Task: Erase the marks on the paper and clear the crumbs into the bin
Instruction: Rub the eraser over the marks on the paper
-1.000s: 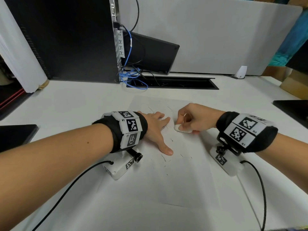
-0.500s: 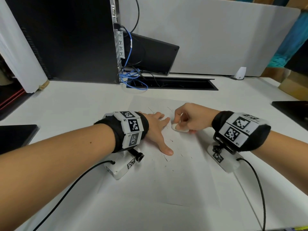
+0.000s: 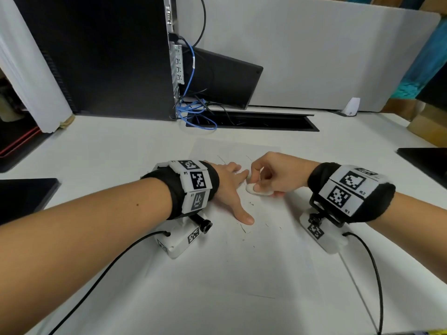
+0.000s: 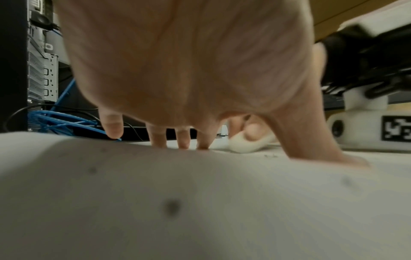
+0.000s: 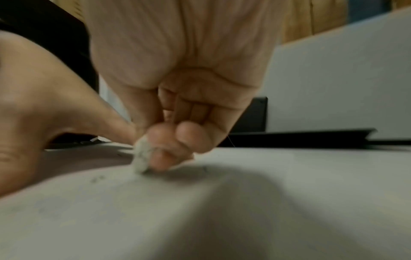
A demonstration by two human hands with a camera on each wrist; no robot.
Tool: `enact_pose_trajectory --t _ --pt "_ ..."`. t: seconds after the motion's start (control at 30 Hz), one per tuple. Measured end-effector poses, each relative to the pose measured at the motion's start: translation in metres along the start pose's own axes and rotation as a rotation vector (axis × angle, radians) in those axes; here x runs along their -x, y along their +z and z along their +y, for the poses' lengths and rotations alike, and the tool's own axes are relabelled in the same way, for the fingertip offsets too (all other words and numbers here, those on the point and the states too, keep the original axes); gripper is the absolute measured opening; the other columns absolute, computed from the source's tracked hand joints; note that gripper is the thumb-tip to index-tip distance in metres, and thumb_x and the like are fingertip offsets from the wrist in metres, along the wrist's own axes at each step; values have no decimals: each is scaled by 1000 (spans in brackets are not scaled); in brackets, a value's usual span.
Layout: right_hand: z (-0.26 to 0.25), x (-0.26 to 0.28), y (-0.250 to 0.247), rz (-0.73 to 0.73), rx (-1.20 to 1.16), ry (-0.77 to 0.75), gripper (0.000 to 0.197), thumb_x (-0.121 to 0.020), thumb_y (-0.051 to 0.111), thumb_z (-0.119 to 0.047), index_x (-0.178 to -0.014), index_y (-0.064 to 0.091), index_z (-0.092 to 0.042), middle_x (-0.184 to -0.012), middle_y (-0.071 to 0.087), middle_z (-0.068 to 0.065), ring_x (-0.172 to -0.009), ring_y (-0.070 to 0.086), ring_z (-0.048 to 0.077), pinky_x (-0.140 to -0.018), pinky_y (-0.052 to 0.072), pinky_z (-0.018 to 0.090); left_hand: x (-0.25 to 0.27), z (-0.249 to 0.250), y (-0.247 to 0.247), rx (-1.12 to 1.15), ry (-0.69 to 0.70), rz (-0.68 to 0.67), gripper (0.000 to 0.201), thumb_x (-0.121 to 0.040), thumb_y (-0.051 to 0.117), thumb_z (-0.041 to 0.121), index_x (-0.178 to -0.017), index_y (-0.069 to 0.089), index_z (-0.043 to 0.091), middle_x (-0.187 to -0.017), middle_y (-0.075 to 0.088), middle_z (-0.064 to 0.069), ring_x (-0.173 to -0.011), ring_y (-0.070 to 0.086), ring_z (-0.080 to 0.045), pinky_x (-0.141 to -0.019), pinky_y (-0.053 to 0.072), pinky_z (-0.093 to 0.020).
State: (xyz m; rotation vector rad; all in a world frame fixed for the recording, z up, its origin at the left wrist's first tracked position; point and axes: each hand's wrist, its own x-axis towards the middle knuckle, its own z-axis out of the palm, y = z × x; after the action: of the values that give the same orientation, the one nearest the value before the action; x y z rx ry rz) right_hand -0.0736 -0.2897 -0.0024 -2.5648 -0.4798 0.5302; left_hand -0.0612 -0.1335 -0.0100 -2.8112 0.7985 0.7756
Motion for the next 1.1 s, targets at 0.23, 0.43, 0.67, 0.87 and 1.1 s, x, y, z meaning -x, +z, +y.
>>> enact_pose_trajectory --t 0.23,0.43,0.67,0.87,1.1 --pt "4 5 -4 58 106 -8 23 -84 66 -22 -65 56 -28 -55 55 -5 -41 47 1 -49 37 10 1 1 0 -14 -12 -5 118 -66 60 75 -149 -12 31 -158 -11 8 -147 -2 -15 -117 5 -49" --pt "6 6 -5 0 50 -12 20 -83 69 -22 -66 59 -25 -53 56 -4 -49 49 13 -51 40 16 1 0 -1 -3 -11 -2 118 -66 60 74 -148 -13 30 -158 -12 8 -147 -3 -15 -116 4 -47" --pt "8 5 -12 10 -12 -15 11 -85 65 -11 -79 65 -19 -55 60 -7 -39 53 3 -45 44 14 3 -2 -3 36 7 11 114 -70 65 65 -150 -6 27 -158 -7 9 -146 5 -19 -115 14 -41" --pt "3 -30 -24 49 -2 13 8 -83 67 -18 -89 62 -21 -64 63 2 -51 62 10 -62 48 17 2 -30 -4 220 -15 116 104 -70 76 48 -149 16 16 -148 18 3 -138 27 -16 -114 26 -34" --pt "0 -30 -13 -125 -30 -13 12 -81 70 -14 -74 65 -22 -55 58 -1 -50 51 10 -53 44 16 -6 -27 1 126 0 69 107 -69 66 65 -150 5 31 -155 7 11 -143 12 -16 -116 18 -44"
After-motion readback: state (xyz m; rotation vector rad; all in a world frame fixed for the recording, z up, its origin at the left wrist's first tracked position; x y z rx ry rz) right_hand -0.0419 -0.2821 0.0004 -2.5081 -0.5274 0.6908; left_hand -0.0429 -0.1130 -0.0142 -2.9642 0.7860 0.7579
